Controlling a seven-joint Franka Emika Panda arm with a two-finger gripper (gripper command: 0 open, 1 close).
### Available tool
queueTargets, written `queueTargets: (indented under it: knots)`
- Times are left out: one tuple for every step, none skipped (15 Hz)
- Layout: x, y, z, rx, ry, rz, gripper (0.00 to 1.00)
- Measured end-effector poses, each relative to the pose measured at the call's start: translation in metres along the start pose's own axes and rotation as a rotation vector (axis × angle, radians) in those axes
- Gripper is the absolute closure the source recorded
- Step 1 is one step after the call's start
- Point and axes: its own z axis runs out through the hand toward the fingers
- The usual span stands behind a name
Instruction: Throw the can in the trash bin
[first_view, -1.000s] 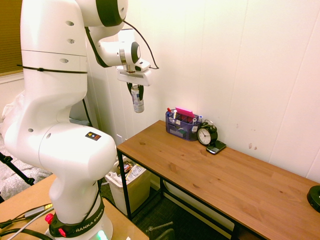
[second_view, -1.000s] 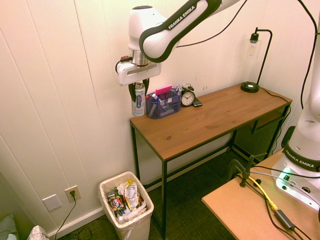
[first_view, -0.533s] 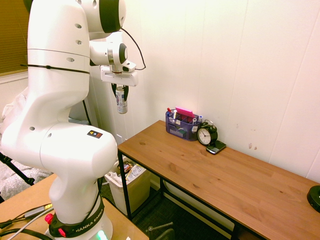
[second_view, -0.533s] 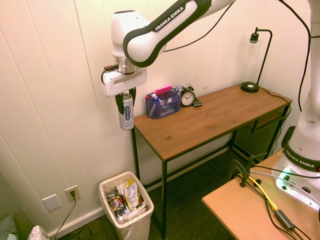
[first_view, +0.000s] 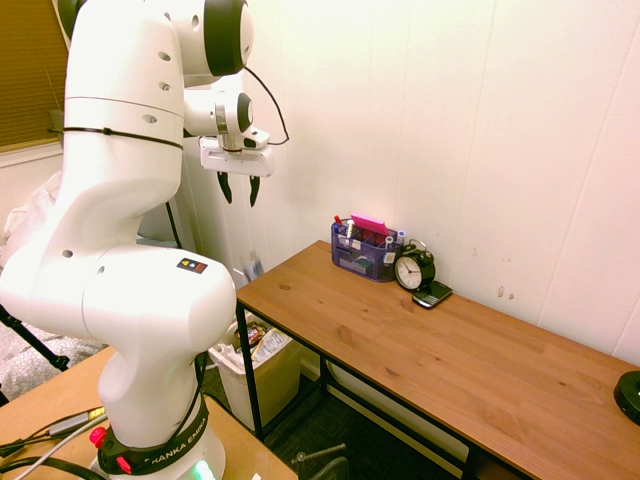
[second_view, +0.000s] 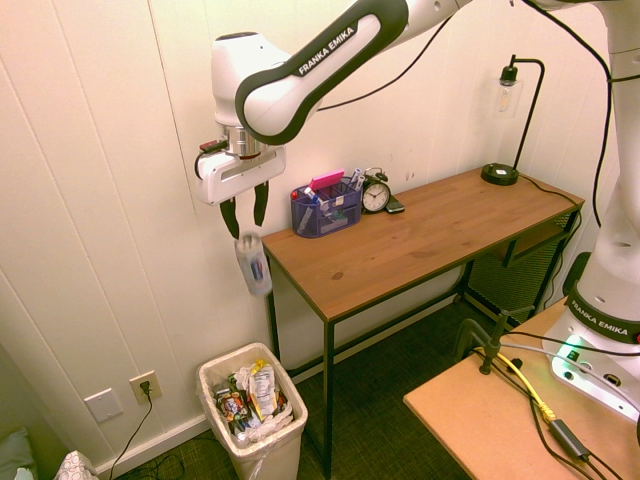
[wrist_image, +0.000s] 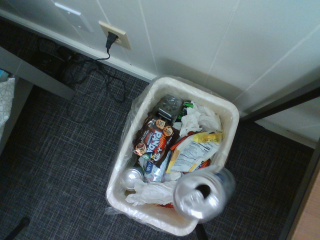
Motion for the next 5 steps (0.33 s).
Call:
queueTargets:
  knots:
    - [0.004,0.002,0.0,0.001,0.003,0.007,0.0]
    - [0.011,0.005,0.0,0.006,0.008,0.019,0.0]
    - [0.023,0.011,-0.002,0.016,0.018,0.041,0.0]
    - [0.042,0.023,-0.006,0.033,0.036,0.074,0.0]
    - [0.068,0.048,-0.01,0.047,0.063,0.125,0.0]
